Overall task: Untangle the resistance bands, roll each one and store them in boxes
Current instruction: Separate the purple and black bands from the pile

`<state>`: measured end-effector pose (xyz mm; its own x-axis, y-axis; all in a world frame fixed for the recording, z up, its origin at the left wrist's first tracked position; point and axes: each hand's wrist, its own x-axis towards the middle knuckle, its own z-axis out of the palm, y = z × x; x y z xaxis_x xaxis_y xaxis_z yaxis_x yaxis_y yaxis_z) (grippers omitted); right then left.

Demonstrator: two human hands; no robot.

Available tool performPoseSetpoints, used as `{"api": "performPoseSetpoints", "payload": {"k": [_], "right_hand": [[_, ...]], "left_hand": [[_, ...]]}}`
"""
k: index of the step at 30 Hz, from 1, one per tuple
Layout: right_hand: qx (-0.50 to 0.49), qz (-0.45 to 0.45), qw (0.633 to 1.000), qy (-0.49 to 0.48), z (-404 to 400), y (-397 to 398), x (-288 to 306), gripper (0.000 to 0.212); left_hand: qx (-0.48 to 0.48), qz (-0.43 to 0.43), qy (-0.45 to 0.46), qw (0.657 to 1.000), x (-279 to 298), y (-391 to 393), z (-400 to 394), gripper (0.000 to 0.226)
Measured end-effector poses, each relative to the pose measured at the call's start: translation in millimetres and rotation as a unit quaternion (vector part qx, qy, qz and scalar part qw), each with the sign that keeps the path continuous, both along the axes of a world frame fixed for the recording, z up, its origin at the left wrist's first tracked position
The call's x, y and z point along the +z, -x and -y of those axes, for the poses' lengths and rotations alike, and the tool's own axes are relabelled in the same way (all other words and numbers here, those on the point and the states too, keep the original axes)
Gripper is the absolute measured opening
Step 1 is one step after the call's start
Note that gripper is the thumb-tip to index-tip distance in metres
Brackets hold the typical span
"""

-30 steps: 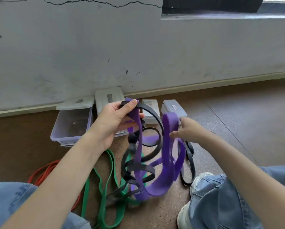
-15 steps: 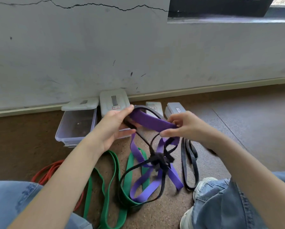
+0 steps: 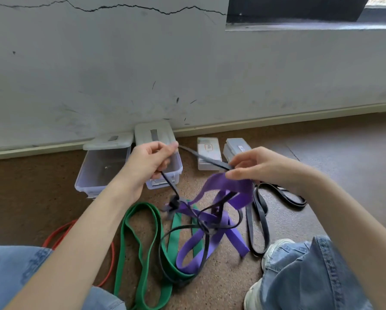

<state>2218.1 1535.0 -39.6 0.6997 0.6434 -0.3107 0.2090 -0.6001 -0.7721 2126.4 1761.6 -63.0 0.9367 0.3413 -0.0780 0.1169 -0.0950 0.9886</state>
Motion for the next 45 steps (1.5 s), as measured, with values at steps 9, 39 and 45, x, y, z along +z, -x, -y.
{"api": "performPoseSetpoints", "payload": {"k": [9,39,45], "right_hand": [[0.143,-0.036,0.988,-0.037,-26.6,35.7,-12.2,0.05],[-0.119,0.206,0.969,0.062,-16.9,12.8,-26.4,0.028],[0.096,0.193,0.974,-0.063,-21.2,22.7,-16.7,0.088]], "left_hand": [[-0.131,0.113,0.17,0.97,38.2,0.4,28.6,0.022],[-0.212,-0.082,0.034,0.973,-59.1,14.8,44.4,0.016],[-0.175,0.021,-0.207,0.962,34.4,8.1,35.8,0.011]]}}
